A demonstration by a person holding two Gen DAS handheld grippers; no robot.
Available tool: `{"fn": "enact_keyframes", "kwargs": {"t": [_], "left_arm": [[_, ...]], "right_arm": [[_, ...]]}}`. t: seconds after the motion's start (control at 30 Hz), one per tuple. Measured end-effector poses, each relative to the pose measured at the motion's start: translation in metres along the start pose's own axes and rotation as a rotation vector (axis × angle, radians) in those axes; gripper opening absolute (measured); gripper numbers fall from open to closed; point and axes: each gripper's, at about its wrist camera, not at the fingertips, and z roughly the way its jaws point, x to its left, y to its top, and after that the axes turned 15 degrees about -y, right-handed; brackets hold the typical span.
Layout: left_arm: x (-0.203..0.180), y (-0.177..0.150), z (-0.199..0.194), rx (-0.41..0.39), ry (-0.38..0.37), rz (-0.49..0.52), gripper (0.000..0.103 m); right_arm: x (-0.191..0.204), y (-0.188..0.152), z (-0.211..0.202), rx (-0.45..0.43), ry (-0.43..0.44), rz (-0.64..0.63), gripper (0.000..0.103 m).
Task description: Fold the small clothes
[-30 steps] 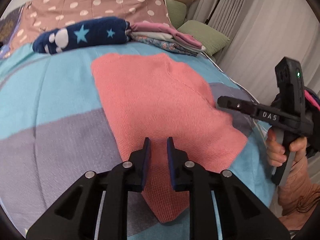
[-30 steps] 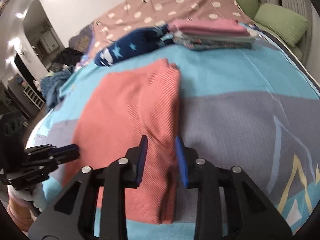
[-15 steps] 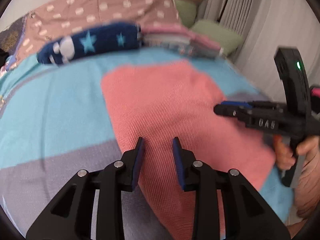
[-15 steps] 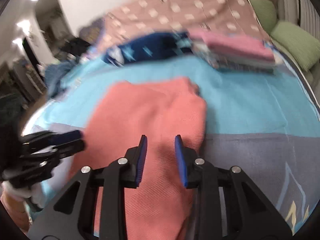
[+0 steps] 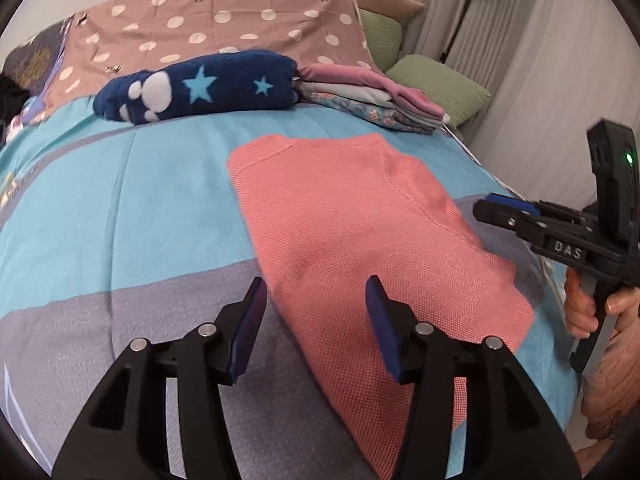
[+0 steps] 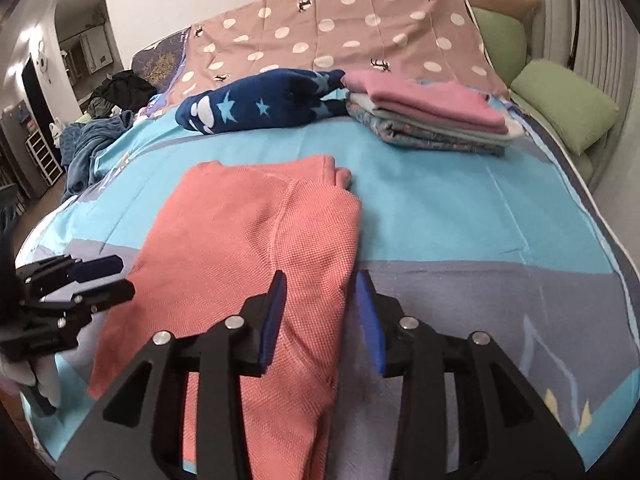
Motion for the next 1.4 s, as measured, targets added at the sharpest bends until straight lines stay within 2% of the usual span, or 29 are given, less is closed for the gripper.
{"fn": "enact_keyframes", "kwargs": {"t": [0.17, 0.33, 0.63, 0.7, 0.8, 0.93, 1.03, 1.2, 1.3, 1.4], "left_arm": [[0.003, -0.003, -0.001, -0.001, -0.021, -0.03, 0.055], [0.003, -0.005, 0.003, 0.005, -0.03, -0.032, 0.062], [0.018, -0.006, 0.018, 0.039, -0.089, -0.107, 0.067], [0.022, -0.005, 0.02, 0.04, -0.102, -0.123, 0.069], [0.025, -0.004, 0.023, 0.04, -0.119, -0.133, 0.069], [0.03, -0.002, 0.026, 0.039, -0.145, -0.147, 0.07], [0.033, 0.0, 0.029, 0.038, -0.176, -0.155, 0.078], [0.034, 0.008, 0.038, 0.046, -0.212, -0.149, 0.078], [0.041, 0.014, 0.041, 0.04, -0.252, -0.183, 0.078], [0.049, 0.019, 0.045, 0.031, -0.294, -0.218, 0.078]], "right_arm": [[0.003, -0.002, -0.01, -0.02, 0.001, -0.01, 0.042], [0.005, -0.003, -0.013, -0.025, 0.0, -0.026, 0.048], [-0.003, -0.006, 0.003, 0.025, 0.016, 0.0, 0.056], [-0.004, -0.007, 0.008, 0.043, 0.043, 0.002, 0.058], [-0.008, -0.009, 0.021, 0.099, 0.137, 0.025, 0.061], [-0.021, -0.012, 0.048, 0.202, 0.237, 0.112, 0.065], [-0.027, -0.01, 0.054, 0.22, 0.31, 0.141, 0.065], [-0.025, -0.002, 0.069, 0.249, 0.4, 0.124, 0.067], [-0.025, 0.008, 0.079, 0.277, 0.449, 0.126, 0.067], [-0.023, 0.016, 0.087, 0.29, 0.463, 0.122, 0.067]]}}
